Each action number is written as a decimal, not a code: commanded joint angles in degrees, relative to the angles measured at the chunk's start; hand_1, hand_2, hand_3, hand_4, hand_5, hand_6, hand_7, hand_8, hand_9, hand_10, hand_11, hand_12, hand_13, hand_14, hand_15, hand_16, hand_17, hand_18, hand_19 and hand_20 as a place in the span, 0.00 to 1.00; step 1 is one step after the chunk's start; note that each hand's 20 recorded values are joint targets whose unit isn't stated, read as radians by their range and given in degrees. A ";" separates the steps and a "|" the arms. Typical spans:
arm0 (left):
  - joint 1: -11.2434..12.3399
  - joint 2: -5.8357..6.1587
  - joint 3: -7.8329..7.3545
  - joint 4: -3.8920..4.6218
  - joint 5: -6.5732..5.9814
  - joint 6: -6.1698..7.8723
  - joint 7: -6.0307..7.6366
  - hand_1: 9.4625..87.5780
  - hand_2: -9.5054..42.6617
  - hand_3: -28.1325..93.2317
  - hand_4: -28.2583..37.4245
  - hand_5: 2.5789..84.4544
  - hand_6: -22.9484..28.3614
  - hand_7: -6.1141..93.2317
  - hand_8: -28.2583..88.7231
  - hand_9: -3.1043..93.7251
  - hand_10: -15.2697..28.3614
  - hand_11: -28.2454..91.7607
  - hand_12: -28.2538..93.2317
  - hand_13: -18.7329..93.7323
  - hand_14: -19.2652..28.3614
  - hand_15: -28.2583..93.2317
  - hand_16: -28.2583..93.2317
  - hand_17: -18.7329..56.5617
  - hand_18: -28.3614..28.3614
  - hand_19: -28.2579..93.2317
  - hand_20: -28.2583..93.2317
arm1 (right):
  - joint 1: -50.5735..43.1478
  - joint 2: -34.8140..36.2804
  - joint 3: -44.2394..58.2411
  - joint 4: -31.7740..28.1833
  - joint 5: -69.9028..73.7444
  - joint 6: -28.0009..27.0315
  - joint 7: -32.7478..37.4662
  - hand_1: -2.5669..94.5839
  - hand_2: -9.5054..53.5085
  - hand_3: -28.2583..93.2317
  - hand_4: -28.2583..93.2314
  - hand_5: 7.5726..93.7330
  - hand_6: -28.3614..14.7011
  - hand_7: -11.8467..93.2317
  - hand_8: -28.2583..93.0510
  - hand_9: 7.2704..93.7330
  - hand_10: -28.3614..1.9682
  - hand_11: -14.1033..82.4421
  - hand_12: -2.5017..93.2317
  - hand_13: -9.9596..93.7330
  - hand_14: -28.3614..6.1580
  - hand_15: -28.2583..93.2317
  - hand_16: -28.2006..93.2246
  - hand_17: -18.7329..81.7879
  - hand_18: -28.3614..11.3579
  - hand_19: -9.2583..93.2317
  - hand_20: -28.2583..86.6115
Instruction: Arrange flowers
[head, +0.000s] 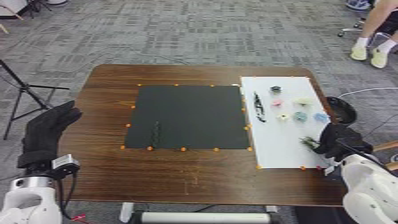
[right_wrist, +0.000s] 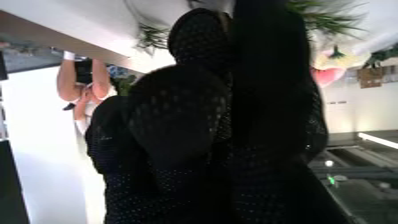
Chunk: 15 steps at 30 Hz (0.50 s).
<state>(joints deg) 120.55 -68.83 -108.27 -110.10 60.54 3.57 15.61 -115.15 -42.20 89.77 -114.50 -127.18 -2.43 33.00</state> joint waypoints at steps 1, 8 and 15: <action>0.53 -0.29 0.26 -0.55 -0.86 -0.41 -0.22 0.16 0.26 0.81 0.00 0.59 0.52 0.19 0.18 0.54 0.70 0.41 0.33 0.51 0.80 0.43 0.23 0.35 0.72 0.32 0.40 | -0.02 0.48 2.35 -0.77 8.05 0.62 1.70 0.68 0.00 0.65 0.16 0.81 0.60 0.30 0.45 0.96 0.64 0.42 0.46 1.00 0.78 0.66 0.50 0.81 0.39 0.97 0.63; 0.47 0.12 0.23 -0.61 -1.15 -0.31 -0.89 0.16 0.26 0.81 0.00 0.59 0.52 0.19 0.18 0.54 0.70 0.41 0.33 0.51 0.80 0.44 0.23 0.35 0.72 0.32 0.40 | 0.64 1.48 7.42 -4.98 13.60 1.17 1.60 0.67 0.00 0.68 0.17 0.83 0.58 0.30 0.44 0.97 0.64 0.44 0.44 1.00 0.80 0.68 0.48 0.82 0.40 0.98 0.62; -0.23 1.48 0.08 -0.34 -1.03 -0.70 -1.24 0.16 0.26 0.81 0.00 0.59 0.53 0.19 0.18 0.54 0.70 0.41 0.33 0.51 0.80 0.44 0.23 0.35 0.72 0.32 0.40 | 2.43 3.07 7.91 -9.73 19.99 2.36 1.49 0.66 0.00 0.69 0.17 0.83 0.57 0.32 0.43 0.98 0.64 0.46 0.42 1.00 0.80 0.69 0.47 0.84 0.41 0.99 0.61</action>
<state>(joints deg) 120.54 -68.57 -108.15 -110.20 59.82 3.57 14.99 -115.00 -41.37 97.60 -120.03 -111.16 -1.88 34.48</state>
